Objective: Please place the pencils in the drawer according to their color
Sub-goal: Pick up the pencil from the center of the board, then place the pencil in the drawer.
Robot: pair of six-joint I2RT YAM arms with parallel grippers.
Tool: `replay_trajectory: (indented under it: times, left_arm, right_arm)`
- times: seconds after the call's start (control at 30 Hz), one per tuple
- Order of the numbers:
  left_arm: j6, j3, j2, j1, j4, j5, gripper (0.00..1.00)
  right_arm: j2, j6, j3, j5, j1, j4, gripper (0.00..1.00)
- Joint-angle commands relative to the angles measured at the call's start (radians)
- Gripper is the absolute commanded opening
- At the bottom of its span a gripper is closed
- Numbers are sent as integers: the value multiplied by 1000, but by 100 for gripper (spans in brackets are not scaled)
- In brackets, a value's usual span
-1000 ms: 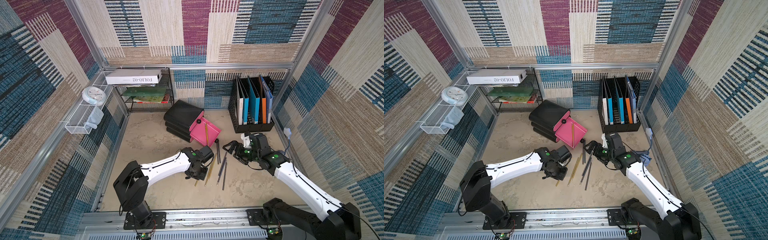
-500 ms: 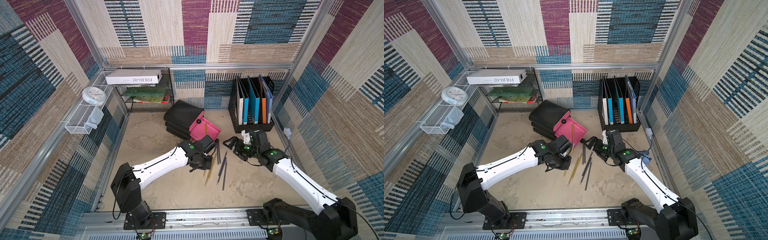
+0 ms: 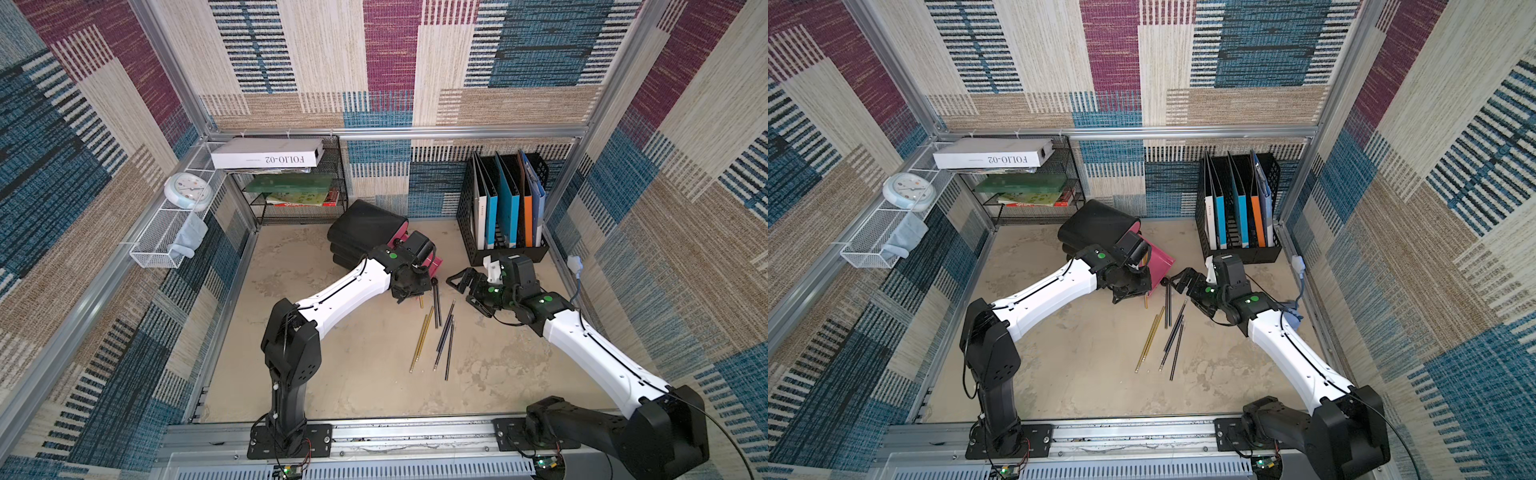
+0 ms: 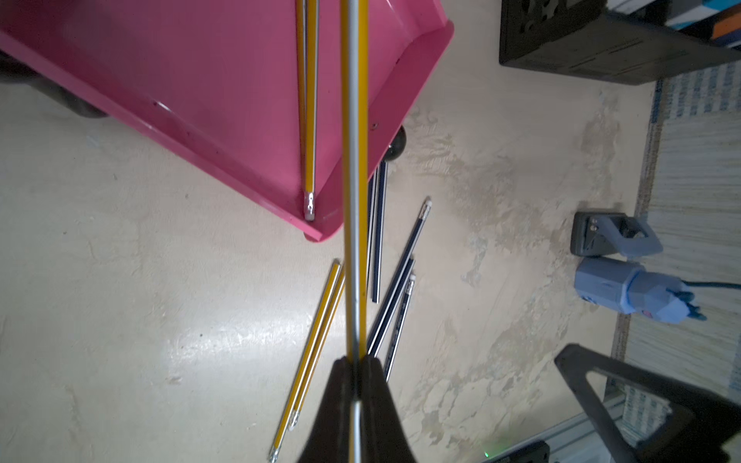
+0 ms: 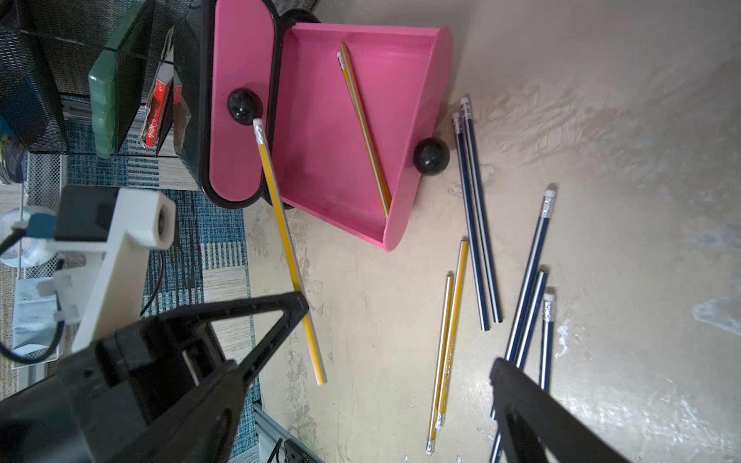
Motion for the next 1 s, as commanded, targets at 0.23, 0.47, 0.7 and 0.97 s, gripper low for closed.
replay_trajectory:
  times: [0.23,0.47,0.7,0.97]
  left_arm:
    - [-19,143,137,52,-55,-34,0]
    - [-10,189,196,81,-56,-46,0]
    - [-5,252,255,99,-56,-59,0]
    - [5,296,312,106,-55,-58,0]
  right_arm:
    - [10,14,15,-3,-2,31,100]
    - [8,14,15,-1,-4,25,99]
    - [5,14,12,1,-3,20,99]
    - [1,9,14,2,-3,10,99]
